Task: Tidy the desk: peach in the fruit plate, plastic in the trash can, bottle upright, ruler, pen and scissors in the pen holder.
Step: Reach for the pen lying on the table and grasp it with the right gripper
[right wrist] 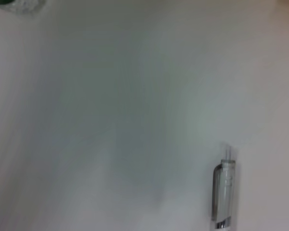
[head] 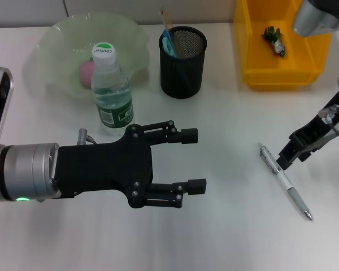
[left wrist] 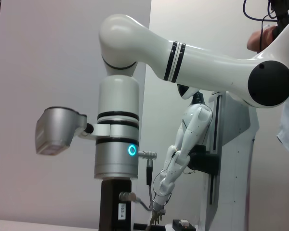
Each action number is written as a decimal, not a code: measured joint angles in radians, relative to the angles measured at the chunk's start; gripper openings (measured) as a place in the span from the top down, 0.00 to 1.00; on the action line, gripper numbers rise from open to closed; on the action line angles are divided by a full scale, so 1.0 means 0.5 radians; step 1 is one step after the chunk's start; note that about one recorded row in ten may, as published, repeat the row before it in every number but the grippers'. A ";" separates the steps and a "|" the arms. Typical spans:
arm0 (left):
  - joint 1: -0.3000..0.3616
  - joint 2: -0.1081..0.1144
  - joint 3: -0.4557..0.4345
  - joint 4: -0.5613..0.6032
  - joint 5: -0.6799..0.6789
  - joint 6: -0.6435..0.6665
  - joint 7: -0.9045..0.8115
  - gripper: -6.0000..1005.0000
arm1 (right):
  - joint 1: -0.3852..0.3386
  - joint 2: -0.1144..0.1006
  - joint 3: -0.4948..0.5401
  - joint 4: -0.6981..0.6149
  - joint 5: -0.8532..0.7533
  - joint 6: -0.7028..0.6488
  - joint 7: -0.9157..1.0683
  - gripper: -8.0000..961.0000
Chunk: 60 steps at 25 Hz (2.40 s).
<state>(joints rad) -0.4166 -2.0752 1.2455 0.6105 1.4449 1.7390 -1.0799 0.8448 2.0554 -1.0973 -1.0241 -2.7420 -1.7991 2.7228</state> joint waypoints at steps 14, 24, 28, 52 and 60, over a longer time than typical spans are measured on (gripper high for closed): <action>-0.007 0.000 0.000 -0.005 -0.003 -0.018 0.005 0.20 | 0.079 0.037 -0.066 0.282 -0.096 0.285 0.001 0.49; -0.008 -0.004 0.000 -0.035 -0.003 -0.018 0.032 0.20 | 0.099 0.040 -0.078 0.380 -0.097 0.388 -0.002 0.49; -0.011 -0.002 0.000 -0.052 -0.003 -0.018 0.037 0.20 | 0.103 0.042 -0.116 0.384 -0.097 0.418 -0.001 0.49; -0.009 0.000 0.000 -0.055 -0.003 -0.007 0.037 0.20 | 0.210 0.047 -0.181 0.502 -0.097 0.488 0.015 0.49; -0.008 0.000 0.000 -0.055 -0.003 -0.016 0.037 0.20 | 0.247 0.052 -0.223 0.560 -0.094 0.514 0.026 0.50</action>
<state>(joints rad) -0.4205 -2.0753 1.2455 0.5828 1.4435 1.7313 -1.0615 0.9681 2.0813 -1.2090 -0.7441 -2.7892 -1.5423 2.7358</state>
